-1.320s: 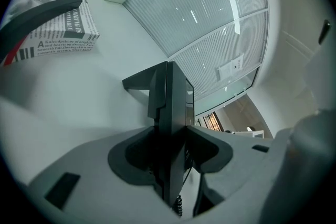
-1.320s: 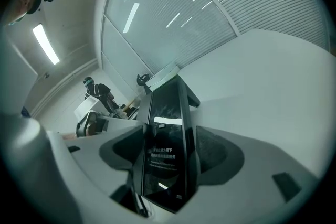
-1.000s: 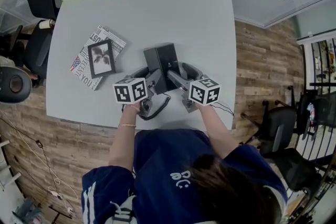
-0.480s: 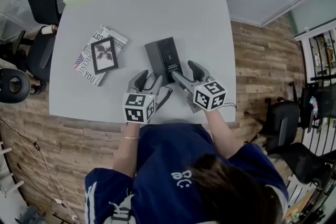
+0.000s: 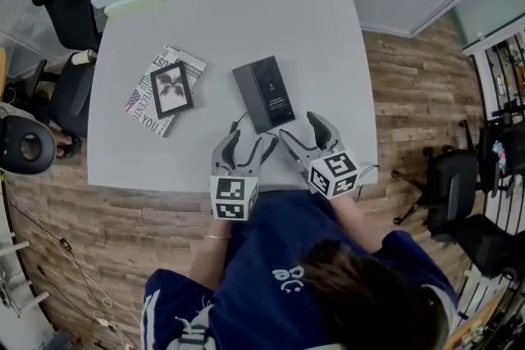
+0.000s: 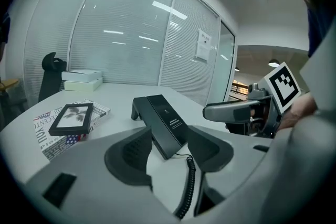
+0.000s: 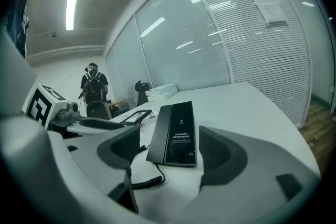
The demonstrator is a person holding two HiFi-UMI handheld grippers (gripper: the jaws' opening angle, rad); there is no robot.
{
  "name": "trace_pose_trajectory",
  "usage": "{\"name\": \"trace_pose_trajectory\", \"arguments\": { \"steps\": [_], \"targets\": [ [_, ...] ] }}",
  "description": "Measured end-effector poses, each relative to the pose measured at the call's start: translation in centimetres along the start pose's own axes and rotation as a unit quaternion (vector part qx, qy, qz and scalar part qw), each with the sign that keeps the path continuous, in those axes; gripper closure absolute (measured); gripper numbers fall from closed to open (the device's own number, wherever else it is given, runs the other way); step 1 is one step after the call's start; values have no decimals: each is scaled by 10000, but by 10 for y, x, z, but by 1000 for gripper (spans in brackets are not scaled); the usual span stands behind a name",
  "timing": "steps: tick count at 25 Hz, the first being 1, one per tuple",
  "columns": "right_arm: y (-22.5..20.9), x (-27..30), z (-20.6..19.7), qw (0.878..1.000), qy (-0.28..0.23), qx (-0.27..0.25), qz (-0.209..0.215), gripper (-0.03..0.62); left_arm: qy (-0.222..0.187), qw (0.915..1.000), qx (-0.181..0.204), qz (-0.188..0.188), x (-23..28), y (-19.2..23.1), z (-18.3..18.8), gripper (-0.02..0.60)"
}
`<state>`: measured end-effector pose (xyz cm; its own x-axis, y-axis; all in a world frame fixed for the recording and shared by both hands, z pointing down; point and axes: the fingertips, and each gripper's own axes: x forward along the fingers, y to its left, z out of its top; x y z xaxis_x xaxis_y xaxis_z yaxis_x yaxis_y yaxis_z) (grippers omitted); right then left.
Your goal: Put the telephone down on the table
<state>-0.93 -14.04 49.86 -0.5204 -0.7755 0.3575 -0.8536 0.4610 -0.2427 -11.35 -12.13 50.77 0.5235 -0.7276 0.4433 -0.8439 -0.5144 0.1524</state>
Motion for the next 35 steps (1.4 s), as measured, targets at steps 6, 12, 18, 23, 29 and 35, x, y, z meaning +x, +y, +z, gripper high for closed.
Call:
{"name": "trace_pose_trajectory", "arguments": {
  "steps": [6, 12, 18, 23, 29, 35],
  "targets": [
    [3, -1, -9, 9999, 63, -109, -80, 247, -242, 9993, -117, 262, -2, 11, 9, 380],
    [4, 5, 4, 9993, -60, -367, -21, 330, -315, 9992, -197, 166, 4, 10, 19, 388],
    [1, 9, 3, 9993, 24, -371, -101, 474, -204, 9989, -255, 351, 9, 14, 15, 546],
    [0, 9, 2, 9988, 70, -463, -113, 583, -431, 9979, -139, 458, 6, 15, 26, 577],
    [7, 10, 0, 9979, 126, -628, -18, 585, -244, 9987, -173, 409, 6, 12, 18, 577],
    [7, 8, -7, 9957, 251, -875, -168, 585, -225, 9985, -279, 404, 3, 10, 13, 577]
  ]
}}
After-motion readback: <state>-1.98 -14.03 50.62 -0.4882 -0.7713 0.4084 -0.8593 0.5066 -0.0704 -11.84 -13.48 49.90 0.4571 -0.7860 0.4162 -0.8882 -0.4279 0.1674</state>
